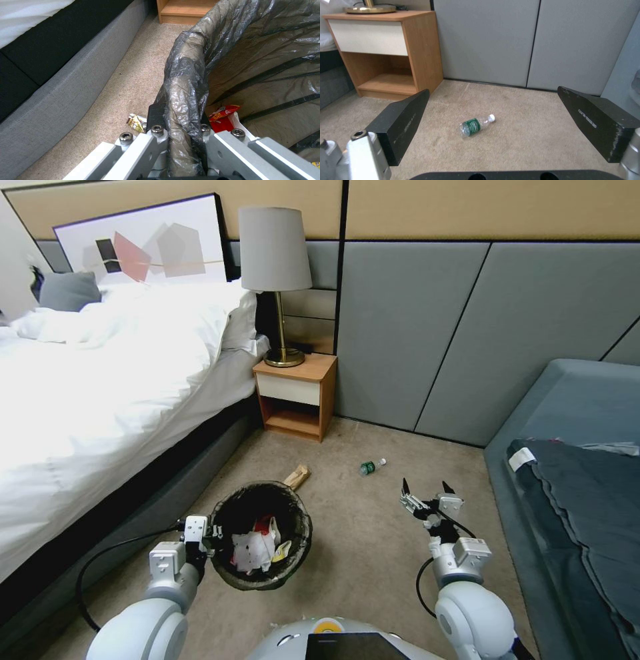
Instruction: Pick up the trash bin, then pick up the garbage from the floor and place it into the trash bin.
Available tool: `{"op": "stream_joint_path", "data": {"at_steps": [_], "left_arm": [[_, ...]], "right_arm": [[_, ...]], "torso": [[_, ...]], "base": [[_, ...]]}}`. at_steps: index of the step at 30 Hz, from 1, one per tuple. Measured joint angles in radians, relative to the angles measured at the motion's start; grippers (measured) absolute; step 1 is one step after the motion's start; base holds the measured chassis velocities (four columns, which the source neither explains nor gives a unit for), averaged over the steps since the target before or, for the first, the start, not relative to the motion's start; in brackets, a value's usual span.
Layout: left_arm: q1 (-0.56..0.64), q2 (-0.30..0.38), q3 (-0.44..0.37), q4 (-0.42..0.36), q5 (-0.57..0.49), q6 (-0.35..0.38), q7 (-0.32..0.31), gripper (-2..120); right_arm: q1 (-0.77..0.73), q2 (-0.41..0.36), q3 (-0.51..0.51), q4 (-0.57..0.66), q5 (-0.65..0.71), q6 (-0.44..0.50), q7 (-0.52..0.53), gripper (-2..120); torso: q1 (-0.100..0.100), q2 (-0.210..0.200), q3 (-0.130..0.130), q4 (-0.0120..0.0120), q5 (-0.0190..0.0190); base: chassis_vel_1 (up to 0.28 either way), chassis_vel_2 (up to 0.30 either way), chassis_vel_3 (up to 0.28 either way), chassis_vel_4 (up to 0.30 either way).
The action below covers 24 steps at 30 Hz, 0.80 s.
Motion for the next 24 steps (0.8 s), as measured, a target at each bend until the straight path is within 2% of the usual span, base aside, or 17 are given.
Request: {"op": "stream_joint_path", "data": {"at_steps": [24], "left_arm": [[-0.014,0.016,0.014,0.000,-0.009,-0.001,0.006,1]], "right_arm": [[-0.023,0.020,-0.002,0.011,-0.034,0.003,-0.006,100]], "torso": [[0.000,0.000,0.000,0.0000,0.0000]], "base": [[-0.004,0.004,0.003,-0.001]]}}
